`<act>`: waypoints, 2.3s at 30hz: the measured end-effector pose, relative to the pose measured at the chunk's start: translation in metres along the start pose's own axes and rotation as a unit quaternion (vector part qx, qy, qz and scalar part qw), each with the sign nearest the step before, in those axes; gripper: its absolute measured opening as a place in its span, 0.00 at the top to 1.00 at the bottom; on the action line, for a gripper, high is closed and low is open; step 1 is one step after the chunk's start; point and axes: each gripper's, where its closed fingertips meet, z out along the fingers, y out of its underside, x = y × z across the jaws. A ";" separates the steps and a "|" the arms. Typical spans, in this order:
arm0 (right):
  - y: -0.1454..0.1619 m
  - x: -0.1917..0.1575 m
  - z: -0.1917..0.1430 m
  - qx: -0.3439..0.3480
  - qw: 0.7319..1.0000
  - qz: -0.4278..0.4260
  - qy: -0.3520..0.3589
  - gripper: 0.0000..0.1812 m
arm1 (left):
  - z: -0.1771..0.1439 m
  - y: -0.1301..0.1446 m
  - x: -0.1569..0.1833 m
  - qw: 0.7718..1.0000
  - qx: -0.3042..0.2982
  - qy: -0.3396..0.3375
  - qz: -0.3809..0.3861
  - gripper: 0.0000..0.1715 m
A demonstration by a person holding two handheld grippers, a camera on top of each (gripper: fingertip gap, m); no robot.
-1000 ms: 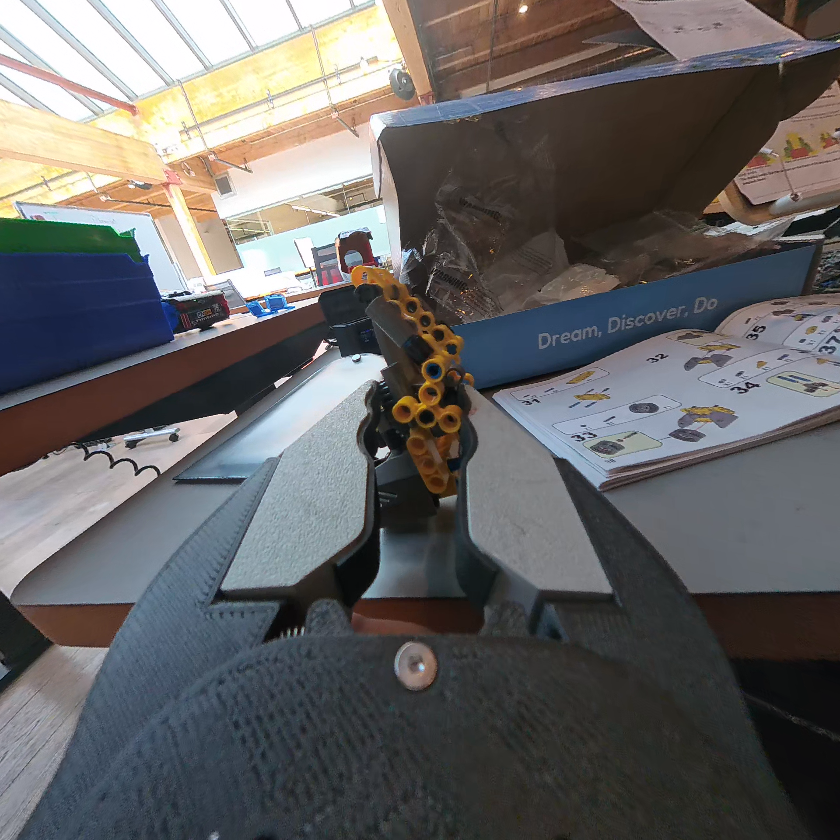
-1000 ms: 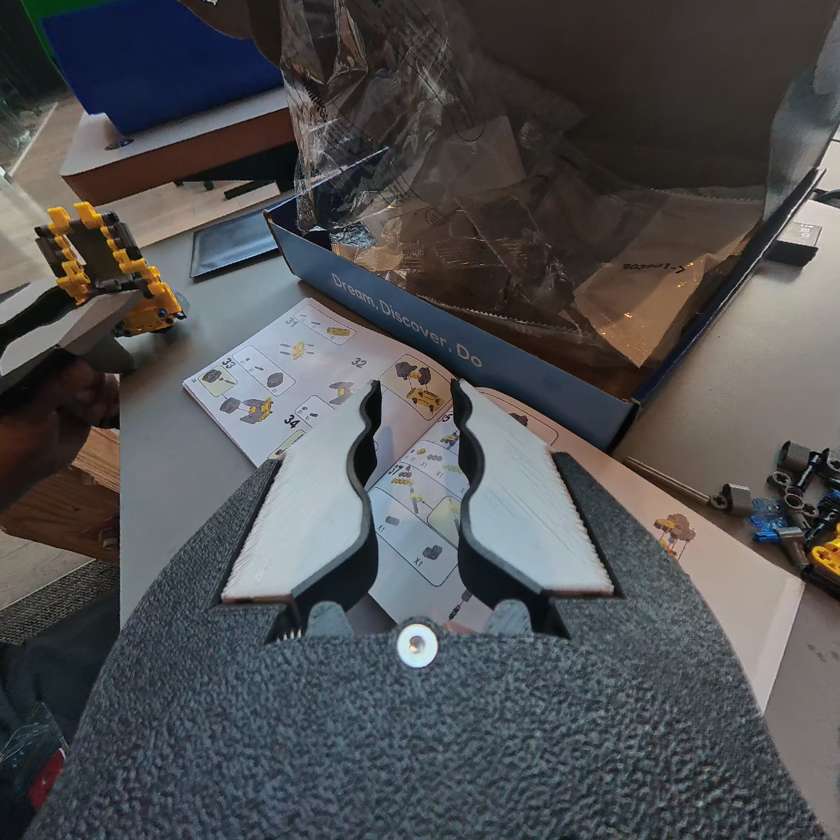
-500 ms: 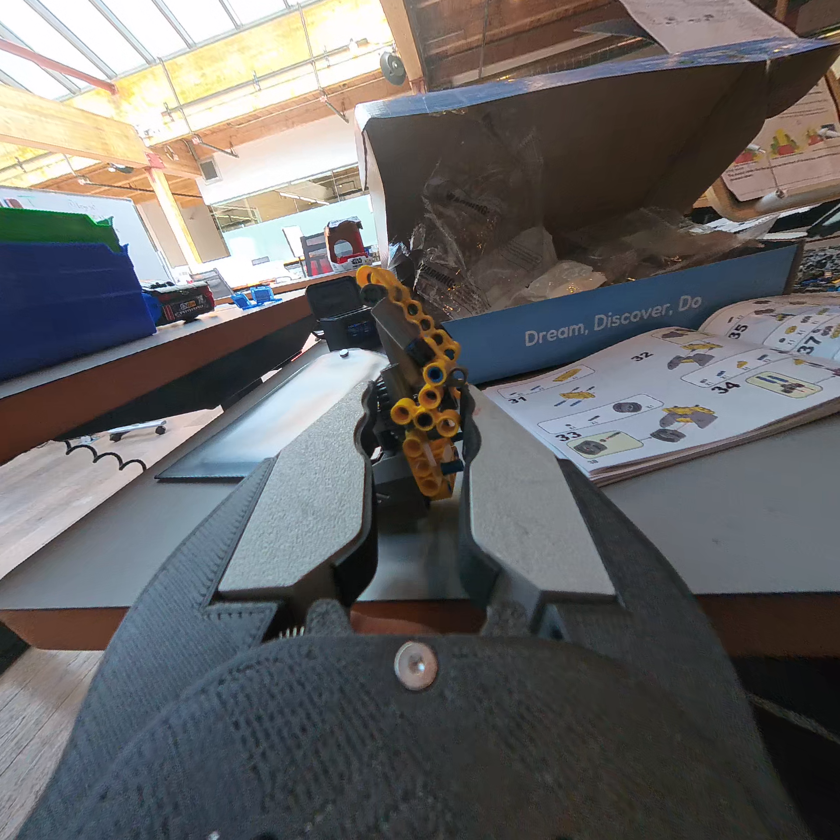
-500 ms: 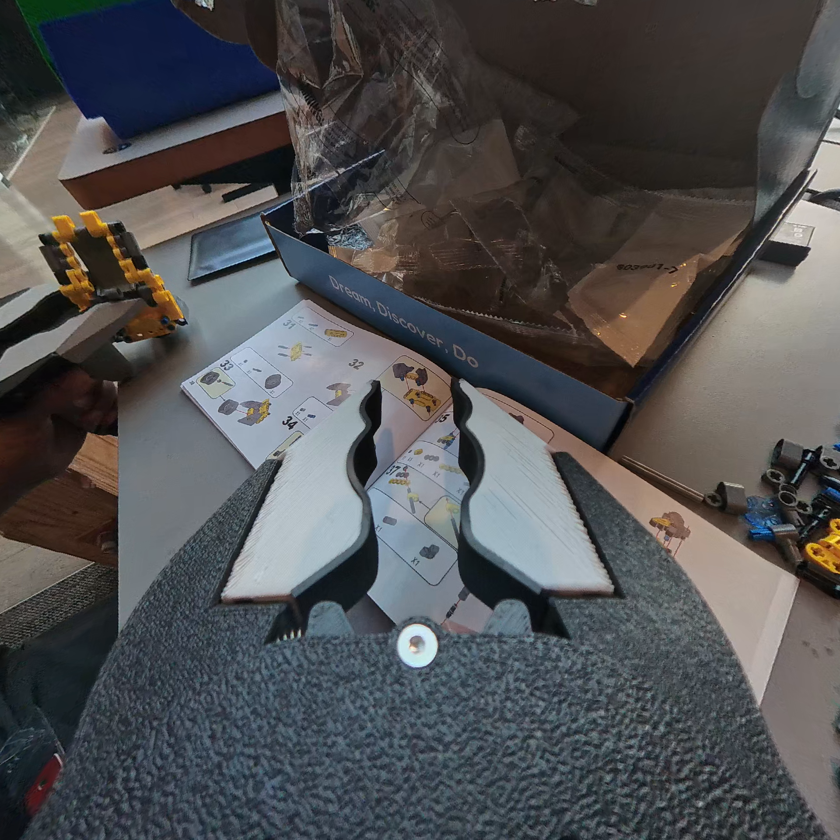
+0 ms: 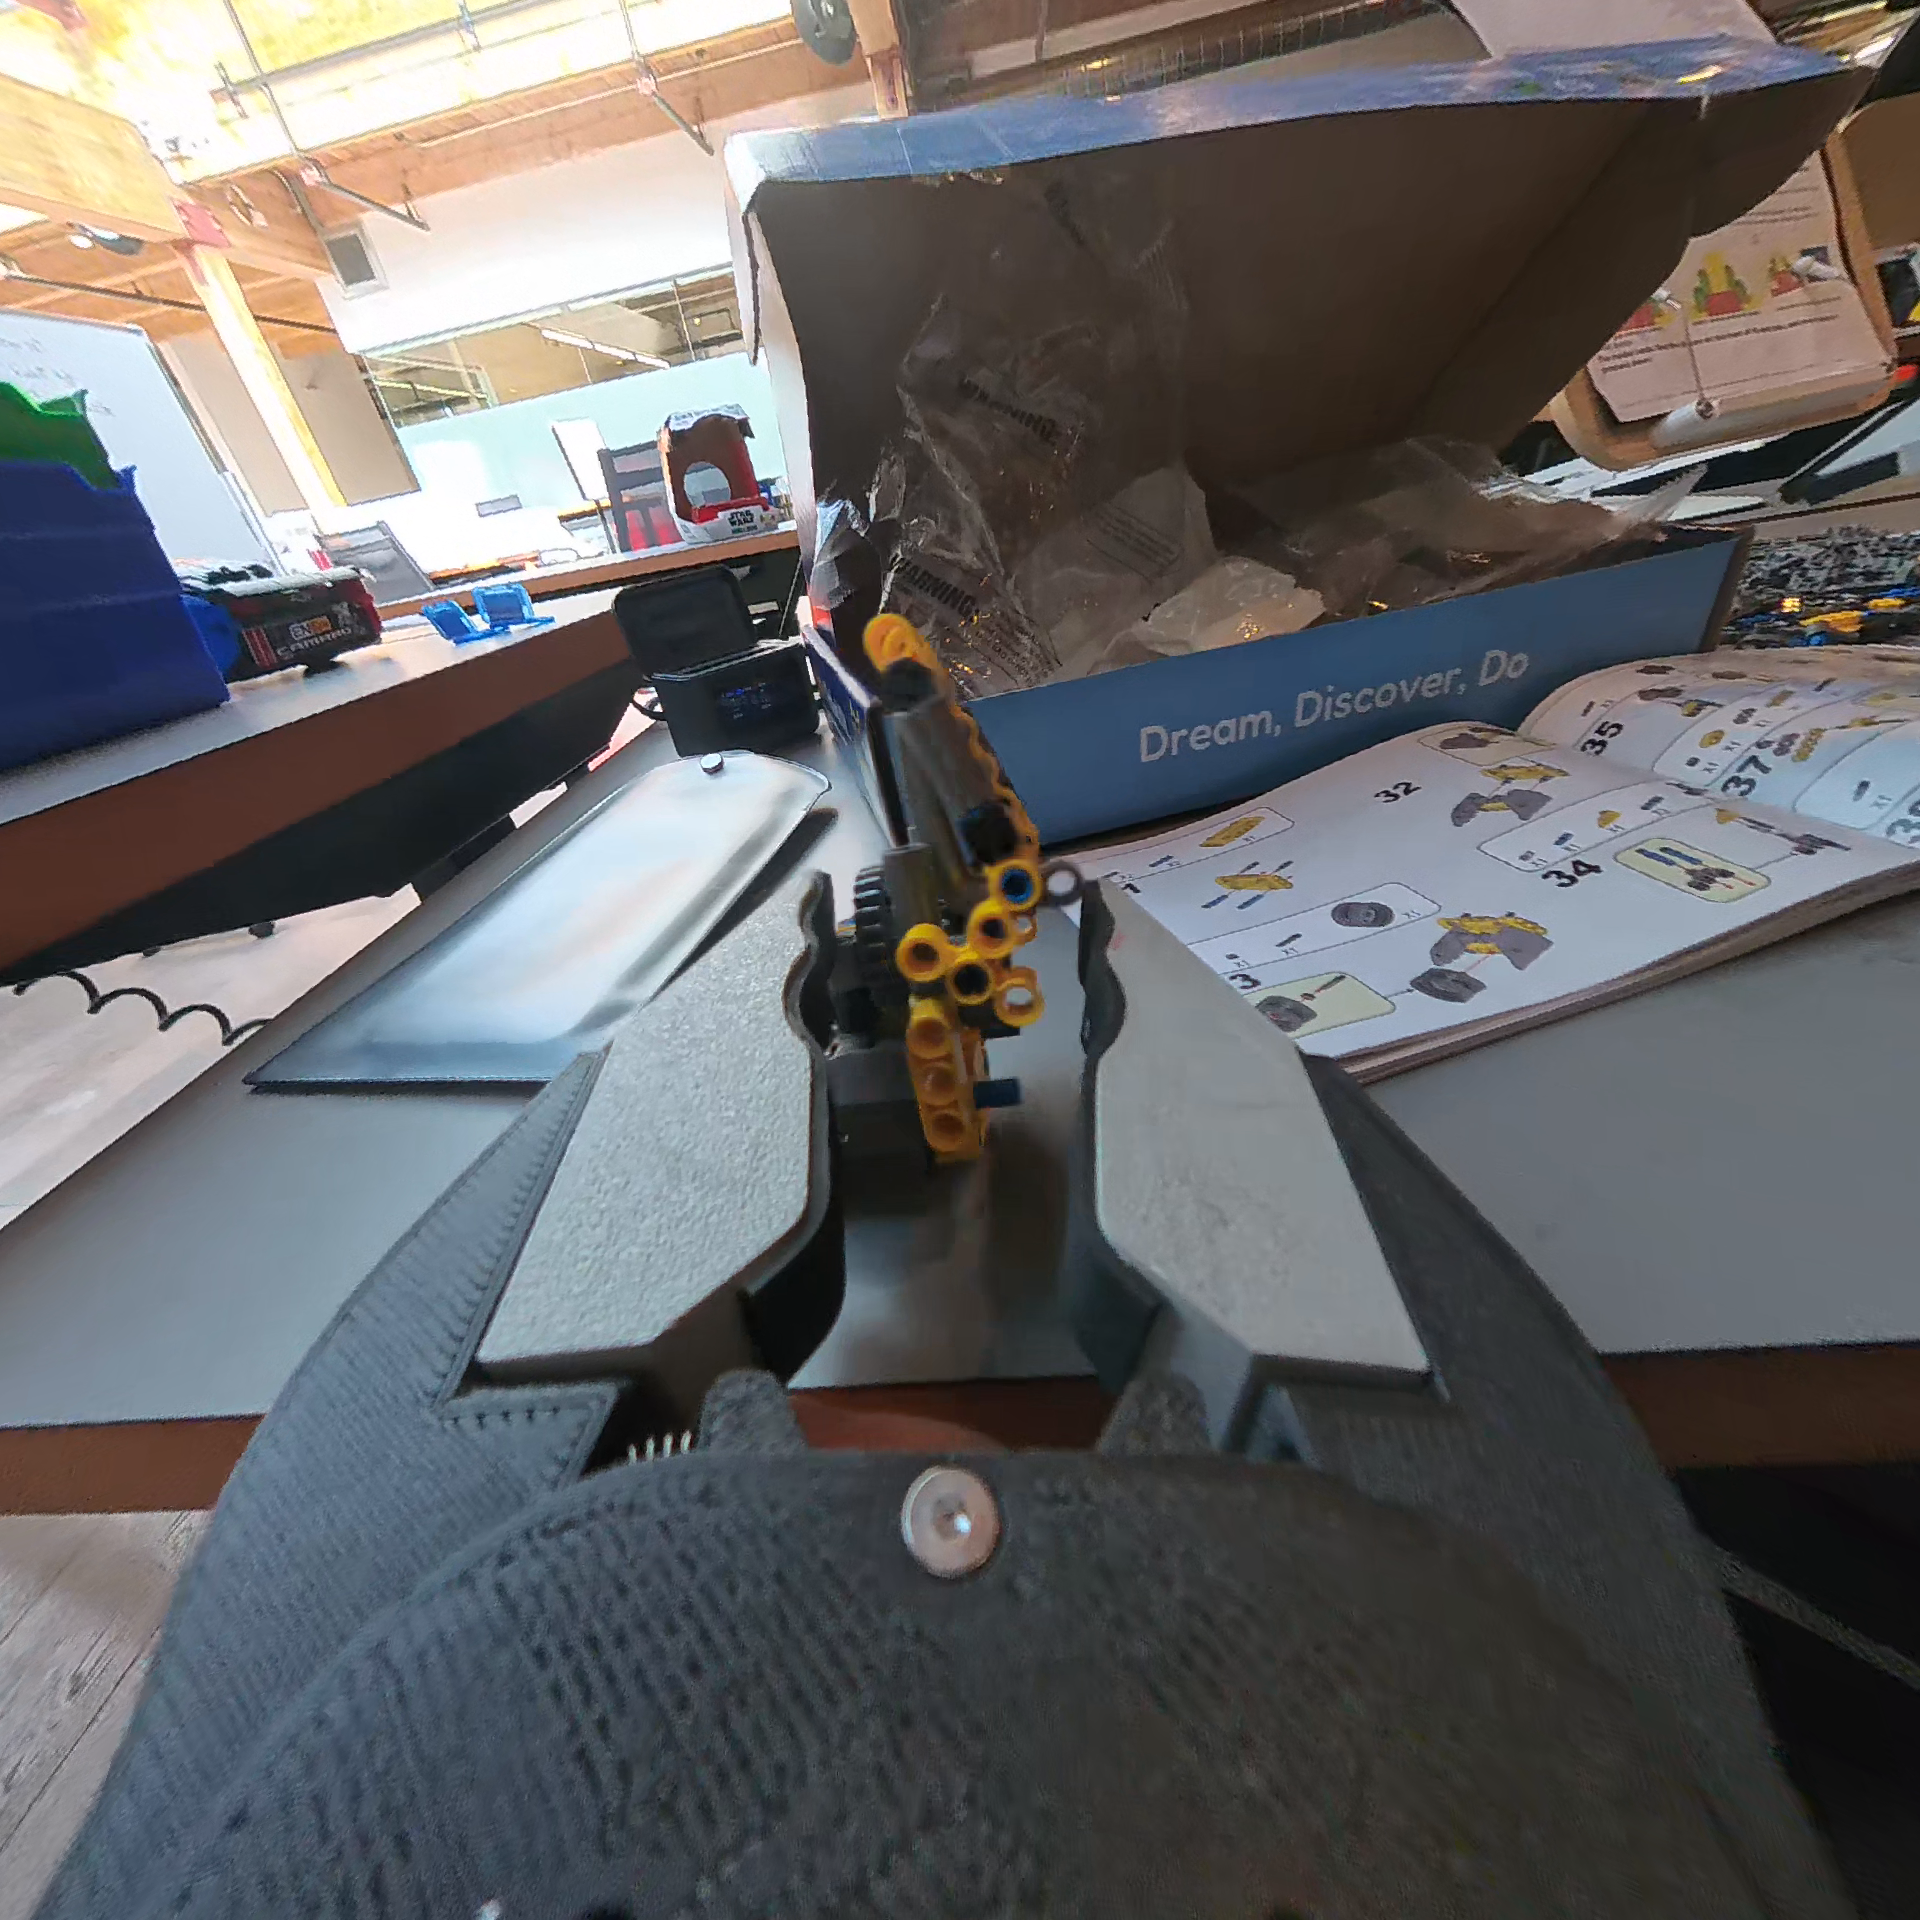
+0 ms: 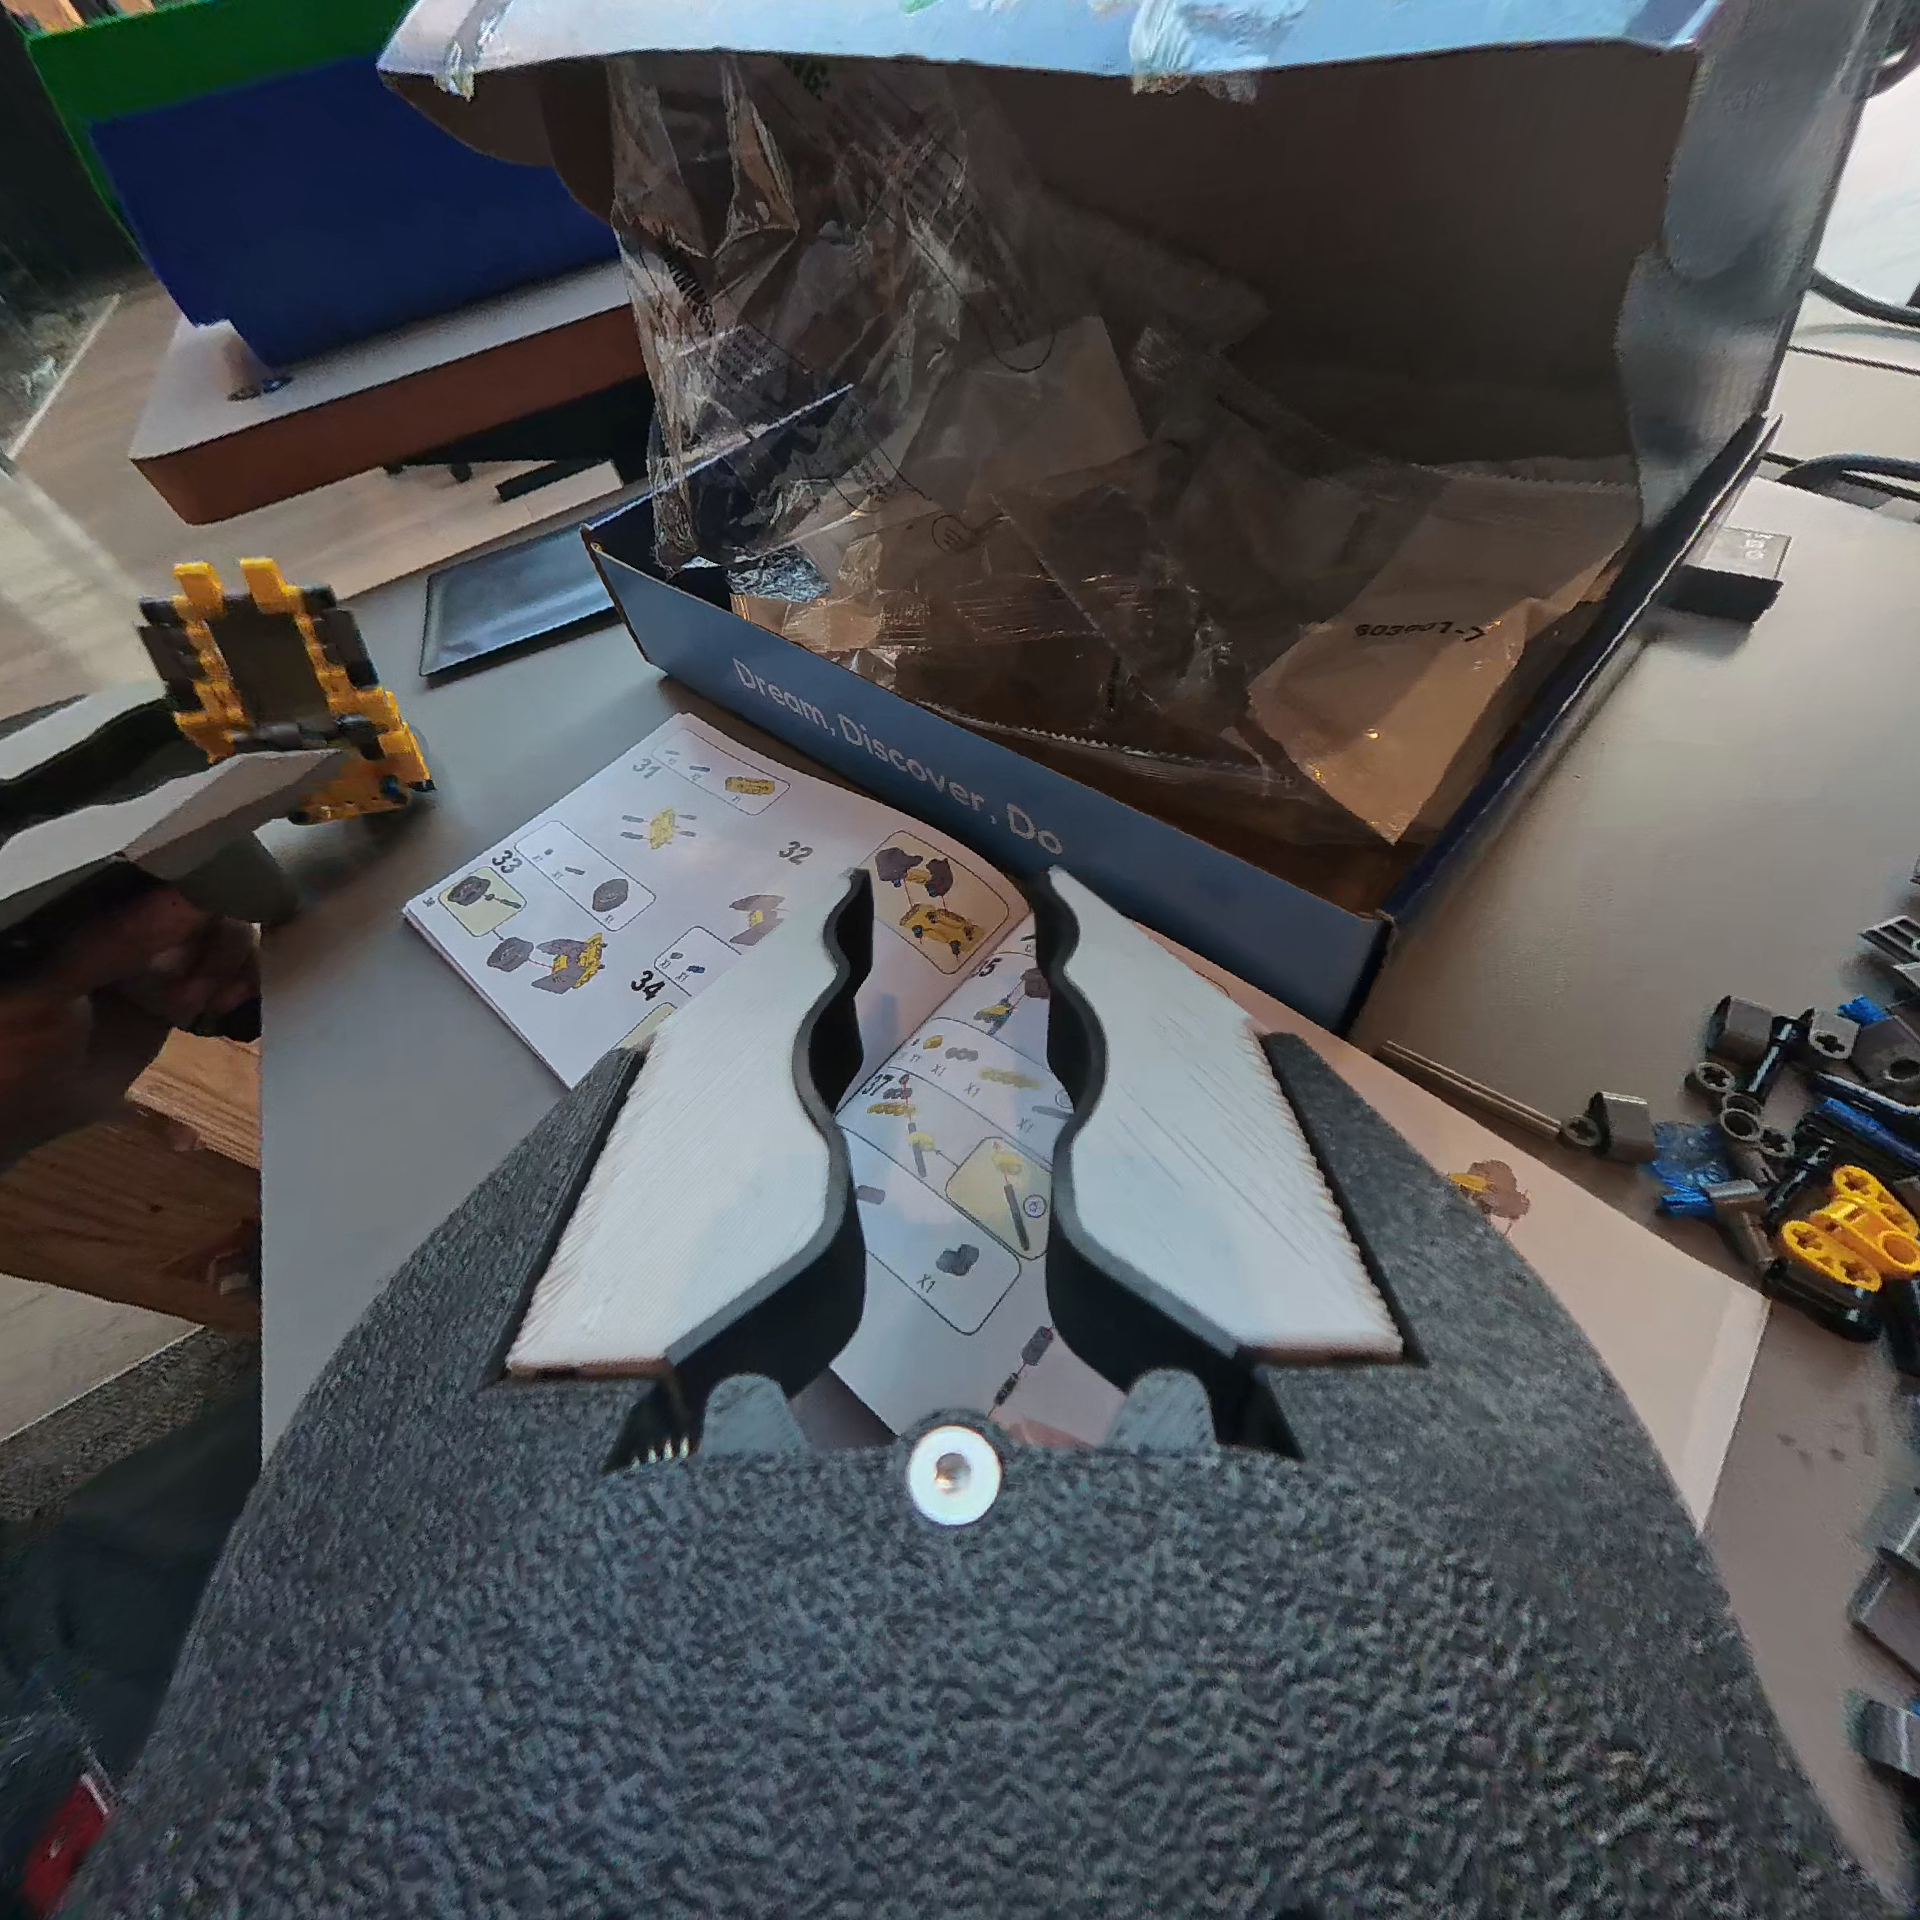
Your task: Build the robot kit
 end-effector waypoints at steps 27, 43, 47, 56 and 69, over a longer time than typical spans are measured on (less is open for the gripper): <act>-0.013 0.013 -0.014 0.038 0.999 0.011 0.016 0.85 | -0.001 -0.010 -0.033 0.944 -0.055 0.091 -0.311 0.88; -0.016 0.006 -0.015 0.045 0.999 0.010 0.001 0.85 | -0.004 -0.025 -0.029 0.849 -0.028 0.231 -0.475 0.94; -0.016 0.005 -0.015 0.046 0.999 0.012 -0.002 0.85 | -0.005 -0.025 -0.022 0.854 -0.032 0.239 -0.460 0.94; -0.016 0.004 -0.015 0.047 0.999 0.010 -0.004 0.85 | -0.024 -0.028 -0.005 0.850 -0.044 0.329 -0.409 0.95; -0.018 0.004 -0.015 0.049 0.999 0.009 -0.004 0.85 | -0.040 -0.019 0.007 0.922 -0.039 0.335 -0.192 0.96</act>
